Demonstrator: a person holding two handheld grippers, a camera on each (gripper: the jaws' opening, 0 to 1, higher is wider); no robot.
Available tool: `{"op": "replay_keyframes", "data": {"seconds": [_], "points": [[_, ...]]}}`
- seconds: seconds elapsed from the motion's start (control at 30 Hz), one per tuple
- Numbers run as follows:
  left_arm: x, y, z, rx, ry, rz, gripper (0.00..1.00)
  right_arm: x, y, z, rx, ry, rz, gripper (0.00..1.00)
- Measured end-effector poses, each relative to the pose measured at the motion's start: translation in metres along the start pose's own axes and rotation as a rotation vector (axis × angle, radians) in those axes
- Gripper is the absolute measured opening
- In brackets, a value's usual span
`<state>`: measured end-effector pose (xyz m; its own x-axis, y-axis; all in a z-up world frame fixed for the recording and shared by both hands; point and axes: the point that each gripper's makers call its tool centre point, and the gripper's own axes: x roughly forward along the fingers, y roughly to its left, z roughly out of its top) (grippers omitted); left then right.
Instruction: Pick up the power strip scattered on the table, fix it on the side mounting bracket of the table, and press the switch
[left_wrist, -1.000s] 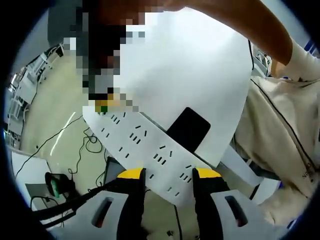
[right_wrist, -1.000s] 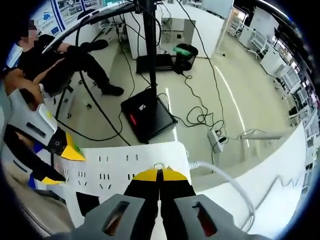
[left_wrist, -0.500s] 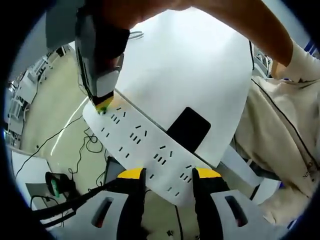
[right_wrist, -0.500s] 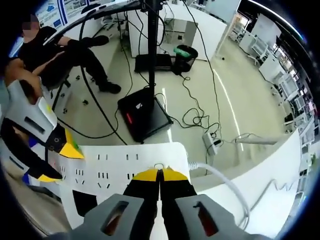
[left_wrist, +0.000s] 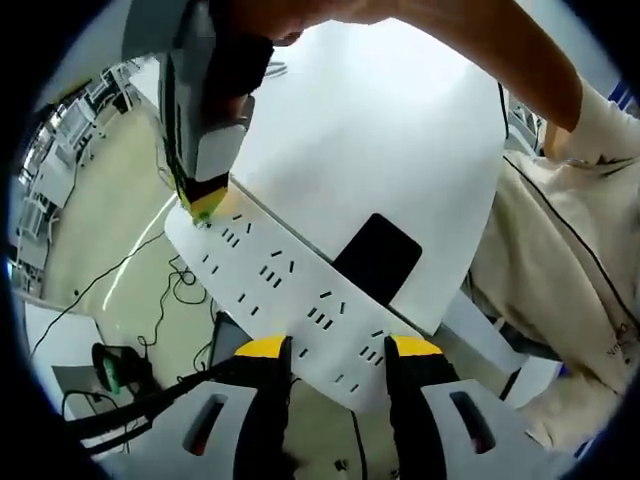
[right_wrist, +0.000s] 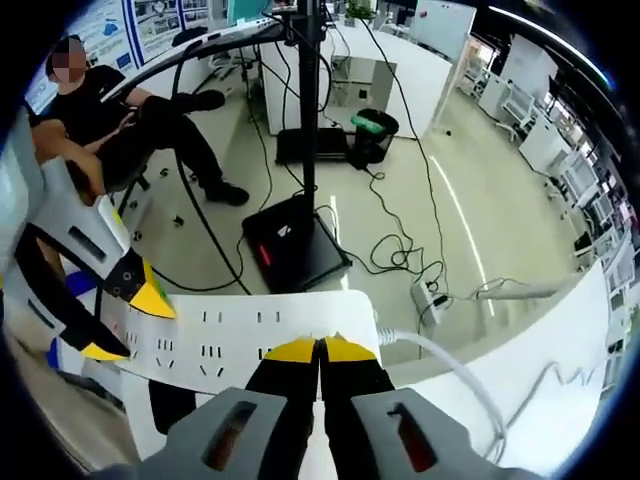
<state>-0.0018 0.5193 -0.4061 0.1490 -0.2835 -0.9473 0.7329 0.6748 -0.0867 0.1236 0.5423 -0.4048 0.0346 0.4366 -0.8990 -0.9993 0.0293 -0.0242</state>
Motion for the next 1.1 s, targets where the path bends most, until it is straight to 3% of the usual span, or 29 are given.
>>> {"op": "replay_keyframes", "data": {"seconds": [0.27,0.47,0.73,1.1], "points": [[0.0,0.002,0.0,-0.001,0.015,0.001,0.42,-0.008,0.007,0.0,0.003,-0.048,0.02,0.0],[0.0,0.002,0.001,-0.001,0.025,0.0,0.42,-0.022,0.0,0.001,-0.011,-0.084,-0.018,0.0],[-0.002,0.004,0.001,-0.002,0.031,0.0,0.42,-0.045,-0.008,0.006,0.014,-0.152,-0.04,0.0],[-0.004,0.014,0.001,-0.004,0.025,-0.001,0.42,-0.089,-0.026,0.003,-0.021,-0.209,-0.123,0.0]]}}
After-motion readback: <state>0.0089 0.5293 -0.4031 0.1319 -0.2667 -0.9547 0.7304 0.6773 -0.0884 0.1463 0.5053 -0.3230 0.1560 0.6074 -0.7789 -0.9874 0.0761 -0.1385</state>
